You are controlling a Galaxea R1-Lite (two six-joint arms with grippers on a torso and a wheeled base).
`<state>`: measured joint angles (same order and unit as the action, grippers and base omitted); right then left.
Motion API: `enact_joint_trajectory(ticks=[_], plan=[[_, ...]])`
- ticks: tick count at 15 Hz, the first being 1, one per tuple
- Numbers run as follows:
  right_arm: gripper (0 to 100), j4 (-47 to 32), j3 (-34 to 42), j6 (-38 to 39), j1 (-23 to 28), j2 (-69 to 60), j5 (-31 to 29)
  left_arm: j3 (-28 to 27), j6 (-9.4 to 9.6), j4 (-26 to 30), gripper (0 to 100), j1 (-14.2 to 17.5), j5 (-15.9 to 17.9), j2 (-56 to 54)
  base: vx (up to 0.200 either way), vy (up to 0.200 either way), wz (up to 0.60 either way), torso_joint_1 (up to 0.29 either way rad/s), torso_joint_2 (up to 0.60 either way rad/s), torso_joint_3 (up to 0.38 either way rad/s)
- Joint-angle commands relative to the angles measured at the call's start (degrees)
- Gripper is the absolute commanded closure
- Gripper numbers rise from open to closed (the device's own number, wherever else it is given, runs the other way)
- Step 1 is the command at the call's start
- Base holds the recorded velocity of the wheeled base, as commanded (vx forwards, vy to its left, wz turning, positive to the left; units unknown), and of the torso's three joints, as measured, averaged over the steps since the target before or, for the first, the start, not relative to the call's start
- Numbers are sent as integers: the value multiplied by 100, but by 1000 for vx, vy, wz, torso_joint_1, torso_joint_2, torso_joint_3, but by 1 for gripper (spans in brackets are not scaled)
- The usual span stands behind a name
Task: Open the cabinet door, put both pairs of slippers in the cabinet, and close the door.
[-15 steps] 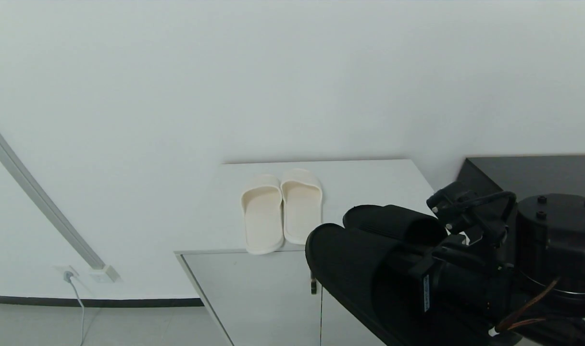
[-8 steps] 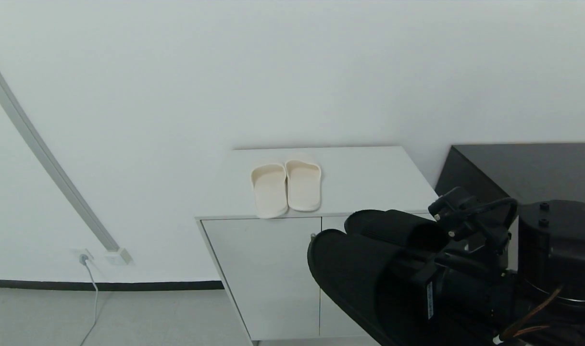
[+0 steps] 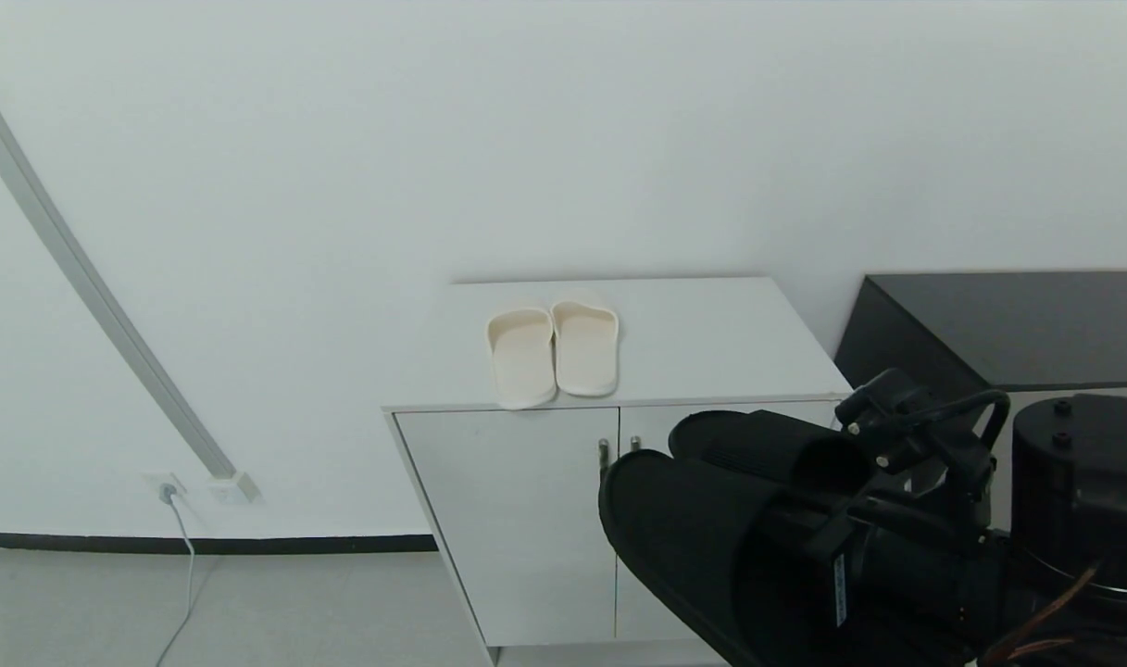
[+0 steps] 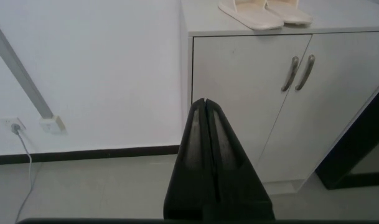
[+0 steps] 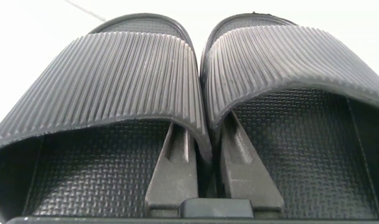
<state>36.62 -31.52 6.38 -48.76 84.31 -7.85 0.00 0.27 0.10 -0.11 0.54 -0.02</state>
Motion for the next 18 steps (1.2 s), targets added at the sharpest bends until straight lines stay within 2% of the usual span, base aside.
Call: enact_joint_trajectory(ticks=[1, 4, 10, 18], plan=[[100, -6, -3, 4, -2, 42, 12, 0, 0, -1, 100, 2, -1, 2, 0, 0, 0, 0, 0, 0], [100, 3, 76, 4, -2, 94, 240, 0, 0, -1, 100, 2, -1, 2, 0, 0, 0, 0, 0, 0], [100, 3, 120, -5, -19, 33, 249, 0, 0, -1, 100, 2, -1, 2, 0, 0, 0, -9, 23, 16], [100, 12, 129, -14, -10, -73, 240, 0, 0, -1, 100, 2, -1, 2, 0, 0, 0, -185, 427, 239]])
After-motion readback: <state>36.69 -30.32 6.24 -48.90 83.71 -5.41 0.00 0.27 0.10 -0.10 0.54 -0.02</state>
